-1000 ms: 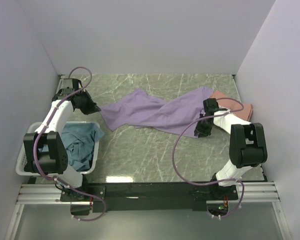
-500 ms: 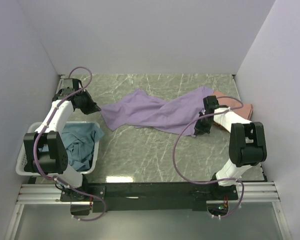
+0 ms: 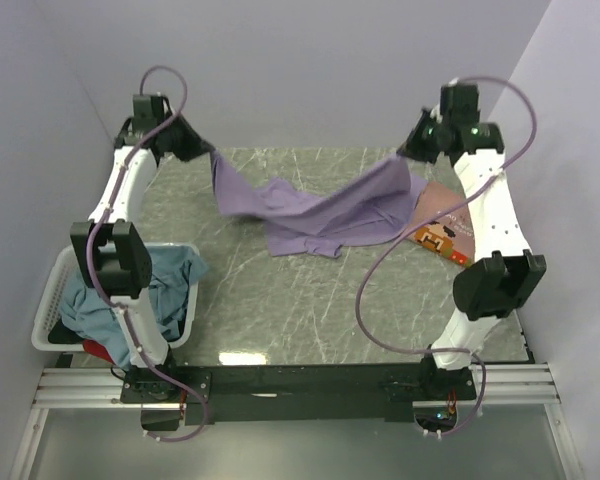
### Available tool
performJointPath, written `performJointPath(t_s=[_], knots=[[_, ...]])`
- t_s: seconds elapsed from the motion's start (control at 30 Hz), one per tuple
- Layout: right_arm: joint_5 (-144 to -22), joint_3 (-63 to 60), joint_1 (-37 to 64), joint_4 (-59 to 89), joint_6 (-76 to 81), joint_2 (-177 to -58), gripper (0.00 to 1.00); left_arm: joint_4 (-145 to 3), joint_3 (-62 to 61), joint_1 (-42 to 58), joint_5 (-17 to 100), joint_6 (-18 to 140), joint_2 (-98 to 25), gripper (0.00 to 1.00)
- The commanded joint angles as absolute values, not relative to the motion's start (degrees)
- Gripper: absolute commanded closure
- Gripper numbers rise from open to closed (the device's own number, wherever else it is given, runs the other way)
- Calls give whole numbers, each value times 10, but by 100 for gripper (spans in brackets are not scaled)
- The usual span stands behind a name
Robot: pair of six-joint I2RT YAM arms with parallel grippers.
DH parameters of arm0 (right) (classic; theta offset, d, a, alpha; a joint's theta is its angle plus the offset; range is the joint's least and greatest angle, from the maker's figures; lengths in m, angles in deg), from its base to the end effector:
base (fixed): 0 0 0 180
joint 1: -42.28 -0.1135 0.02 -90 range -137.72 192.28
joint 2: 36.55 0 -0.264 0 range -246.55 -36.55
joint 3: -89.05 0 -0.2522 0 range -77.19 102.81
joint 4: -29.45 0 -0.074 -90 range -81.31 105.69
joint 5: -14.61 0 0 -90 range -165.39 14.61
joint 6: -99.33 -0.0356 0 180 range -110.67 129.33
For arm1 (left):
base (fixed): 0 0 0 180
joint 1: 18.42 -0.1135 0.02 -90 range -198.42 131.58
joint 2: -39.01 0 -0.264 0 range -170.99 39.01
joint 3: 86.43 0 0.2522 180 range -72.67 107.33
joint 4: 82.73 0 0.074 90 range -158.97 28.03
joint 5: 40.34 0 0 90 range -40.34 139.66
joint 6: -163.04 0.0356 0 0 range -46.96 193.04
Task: Fold and stack the t-shirts
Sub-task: Flatten the tshirt out
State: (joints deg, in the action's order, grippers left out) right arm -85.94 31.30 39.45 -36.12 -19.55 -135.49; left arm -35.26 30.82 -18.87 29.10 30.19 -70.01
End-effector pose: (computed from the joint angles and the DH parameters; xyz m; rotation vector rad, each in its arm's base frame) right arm 0.3725 0.0249 0.4008 0.4346 2.3035 0.4912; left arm 0.4389 -0.0091 0.3313 -0.6703 2.2296 -0.7902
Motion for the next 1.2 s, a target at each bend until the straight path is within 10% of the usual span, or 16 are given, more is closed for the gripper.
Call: performJointPath(t_s=[0.0,0.17,0.77,1.17], knots=[[-851,464,402,-429,-193,-1400,100,-370,500,-191,258,243,-740,100],[-846,639,410,-455,-209,-1420,100,-484,559,-204,233,135,-715,100],[-680,373,411,-57,-175,-1029,100,-667,352,-215,495,207,-261,100],[-663,328,413,-37,-186,-1064,100,-670,353,-209,383,163,-377,100]])
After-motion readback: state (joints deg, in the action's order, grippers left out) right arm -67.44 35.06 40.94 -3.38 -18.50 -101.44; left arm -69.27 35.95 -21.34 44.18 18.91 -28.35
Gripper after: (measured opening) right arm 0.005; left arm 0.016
